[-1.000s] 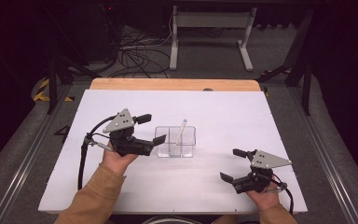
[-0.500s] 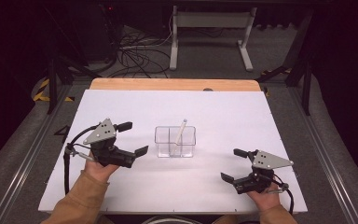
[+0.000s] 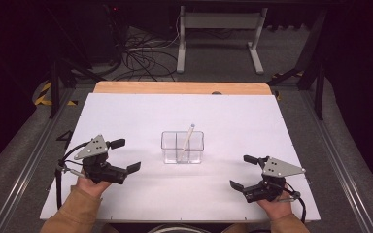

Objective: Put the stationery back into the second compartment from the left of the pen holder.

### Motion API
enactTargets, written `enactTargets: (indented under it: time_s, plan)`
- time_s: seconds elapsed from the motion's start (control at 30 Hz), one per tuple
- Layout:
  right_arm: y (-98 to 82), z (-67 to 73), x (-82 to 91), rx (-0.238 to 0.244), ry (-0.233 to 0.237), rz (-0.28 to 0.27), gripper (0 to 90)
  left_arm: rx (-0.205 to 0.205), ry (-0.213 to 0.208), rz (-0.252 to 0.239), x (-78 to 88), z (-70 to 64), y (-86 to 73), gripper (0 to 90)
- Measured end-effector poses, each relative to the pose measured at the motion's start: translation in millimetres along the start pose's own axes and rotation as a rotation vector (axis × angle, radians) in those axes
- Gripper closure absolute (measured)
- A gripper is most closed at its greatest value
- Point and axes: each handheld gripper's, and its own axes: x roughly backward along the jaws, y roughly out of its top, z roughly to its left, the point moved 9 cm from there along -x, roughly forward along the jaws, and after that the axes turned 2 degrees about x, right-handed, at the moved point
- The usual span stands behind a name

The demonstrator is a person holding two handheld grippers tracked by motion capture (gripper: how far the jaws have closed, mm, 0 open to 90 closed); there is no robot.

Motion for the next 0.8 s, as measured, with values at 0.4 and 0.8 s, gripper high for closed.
enactTargets:
  time_s: [0.4,0.8]
  plan:
    - [-2.6,-0.2,0.1,-0.001,-0.009,0.009,2.6,0.046,0.015,0.025,8.3,10.5,-34.7,1.7]
    - [-4.3,0.1,-0.8,-0.003,-0.003,0.014,2.6,0.077,0.028,0.027,18.8,12.8,-61.7,1.7]
